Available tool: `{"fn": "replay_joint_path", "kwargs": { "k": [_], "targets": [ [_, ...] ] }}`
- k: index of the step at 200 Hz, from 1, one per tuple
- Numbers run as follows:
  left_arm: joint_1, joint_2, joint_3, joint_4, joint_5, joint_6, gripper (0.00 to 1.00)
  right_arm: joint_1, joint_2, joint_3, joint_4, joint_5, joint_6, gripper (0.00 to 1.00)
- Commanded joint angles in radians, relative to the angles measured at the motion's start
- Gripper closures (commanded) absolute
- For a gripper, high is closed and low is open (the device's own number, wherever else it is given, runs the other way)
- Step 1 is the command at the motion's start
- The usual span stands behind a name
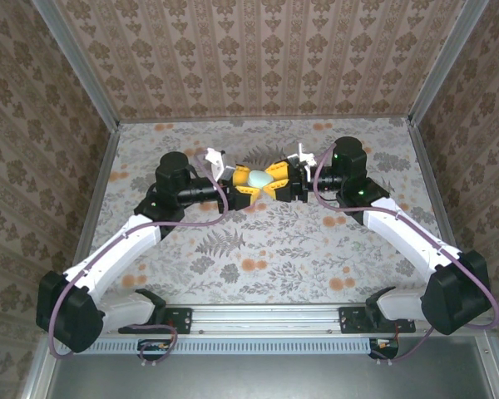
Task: Insert wireless bluetooth earbuds into charging case
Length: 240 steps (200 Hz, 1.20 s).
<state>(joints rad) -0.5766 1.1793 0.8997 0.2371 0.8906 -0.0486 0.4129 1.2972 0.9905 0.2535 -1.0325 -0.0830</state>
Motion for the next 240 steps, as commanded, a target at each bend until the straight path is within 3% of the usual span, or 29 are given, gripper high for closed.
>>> {"fn": "replay_joint_path", "kwargs": {
  "k": [1,112,240],
  "targets": [
    [-0.008,0.002,0.041,0.010,0.010,-0.005,0.49,0.007,0.003,0.012,0.000,-0.008,-0.021,0.63],
    [-0.014,0.019,0.054,0.004,0.039,0.003,0.58,0.009,0.006,0.012,-0.006,-0.010,-0.026,0.62],
    [-0.024,0.023,0.068,-0.023,0.048,0.024,0.54,0.011,0.011,0.032,-0.050,-0.013,-0.051,0.62]
  ]
}}
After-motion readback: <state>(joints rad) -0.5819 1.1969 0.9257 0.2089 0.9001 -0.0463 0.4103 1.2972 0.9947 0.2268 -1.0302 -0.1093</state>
